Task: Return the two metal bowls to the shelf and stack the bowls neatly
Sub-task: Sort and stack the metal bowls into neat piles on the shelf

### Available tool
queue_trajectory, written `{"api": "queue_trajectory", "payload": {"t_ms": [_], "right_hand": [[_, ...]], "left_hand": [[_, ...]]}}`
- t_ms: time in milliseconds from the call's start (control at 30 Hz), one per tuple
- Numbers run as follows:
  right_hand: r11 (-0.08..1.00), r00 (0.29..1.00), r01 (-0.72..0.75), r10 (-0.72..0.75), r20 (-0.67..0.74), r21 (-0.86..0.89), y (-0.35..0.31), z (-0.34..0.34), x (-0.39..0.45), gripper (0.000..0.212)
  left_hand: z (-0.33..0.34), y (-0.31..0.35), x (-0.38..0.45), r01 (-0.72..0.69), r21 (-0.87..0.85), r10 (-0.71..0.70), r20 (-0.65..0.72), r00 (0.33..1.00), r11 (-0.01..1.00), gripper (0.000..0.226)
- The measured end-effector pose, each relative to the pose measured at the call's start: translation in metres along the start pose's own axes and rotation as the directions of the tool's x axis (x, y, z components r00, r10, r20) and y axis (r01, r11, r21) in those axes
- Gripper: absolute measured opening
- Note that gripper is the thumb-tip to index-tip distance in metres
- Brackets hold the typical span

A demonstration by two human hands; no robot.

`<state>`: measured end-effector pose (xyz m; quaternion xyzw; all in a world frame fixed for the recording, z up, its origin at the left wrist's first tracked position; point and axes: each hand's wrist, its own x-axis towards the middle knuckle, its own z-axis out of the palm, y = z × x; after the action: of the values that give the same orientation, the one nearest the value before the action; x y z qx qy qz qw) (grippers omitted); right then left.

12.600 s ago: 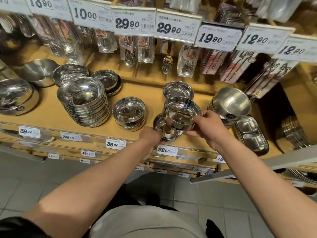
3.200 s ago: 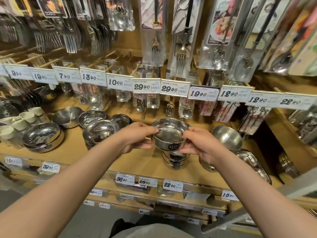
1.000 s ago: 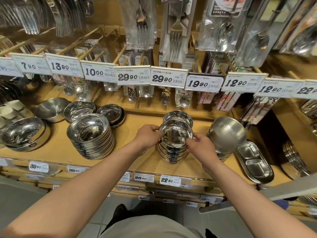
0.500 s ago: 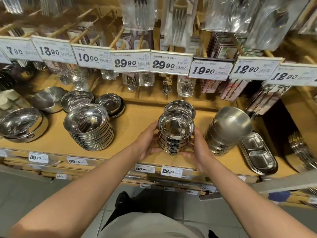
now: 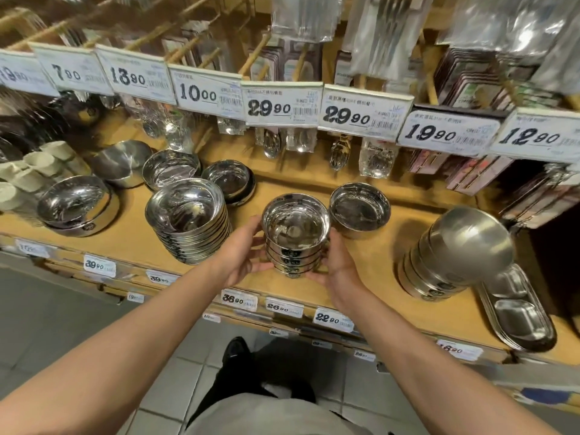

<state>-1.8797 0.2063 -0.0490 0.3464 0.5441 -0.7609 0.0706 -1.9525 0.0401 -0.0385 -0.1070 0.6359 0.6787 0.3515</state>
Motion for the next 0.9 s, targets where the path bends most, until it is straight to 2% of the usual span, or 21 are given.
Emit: {"api": "queue_trajectory", "payload": {"t_ms": [100,200,367,467,733,900], "right_hand": [[1.000,1.000,-0.026,0.026,-0.007,0.001,-0.002,0.005,0.005,0.024],[0.999,0.999,-0.022,0.023,-0.035,0.032,-0.001,-0.008,0.010,0.046],[0.996,0.957,0.000,0.027,-0.289,0.092,-0.017,-0.046,0.034,0.052],[0.997,0.940,0.008,0.020,-0.339,0.079,-0.028,-0.056,0.053,0.058],[0.993,0.907,-0.010,0.059,-0.418,0.118,-0.031,-0.055,0.063,0.036],[0.974,0.931,-0.088,0.154,-0.330,0.208,-0.027,-0.058,0.038,0.025]], "left_hand": [[-0.004,0.004,-0.001,0.006,-0.001,-0.006,-0.015,1.000,1.000,0.037],[-0.004,0.008,-0.001,0.014,0.014,-0.014,-0.013,1.000,1.000,0.036],[-0.012,0.001,-0.001,0.035,0.004,-0.034,-0.064,0.997,0.999,0.040],[-0.020,-0.008,-0.004,0.046,-0.011,-0.047,-0.101,0.994,0.999,0.038],[-0.035,-0.013,-0.015,0.054,-0.022,-0.057,-0.167,0.984,0.998,0.033],[-0.032,-0.013,-0.020,0.050,-0.024,-0.054,-0.175,0.983,0.998,0.030]]}}
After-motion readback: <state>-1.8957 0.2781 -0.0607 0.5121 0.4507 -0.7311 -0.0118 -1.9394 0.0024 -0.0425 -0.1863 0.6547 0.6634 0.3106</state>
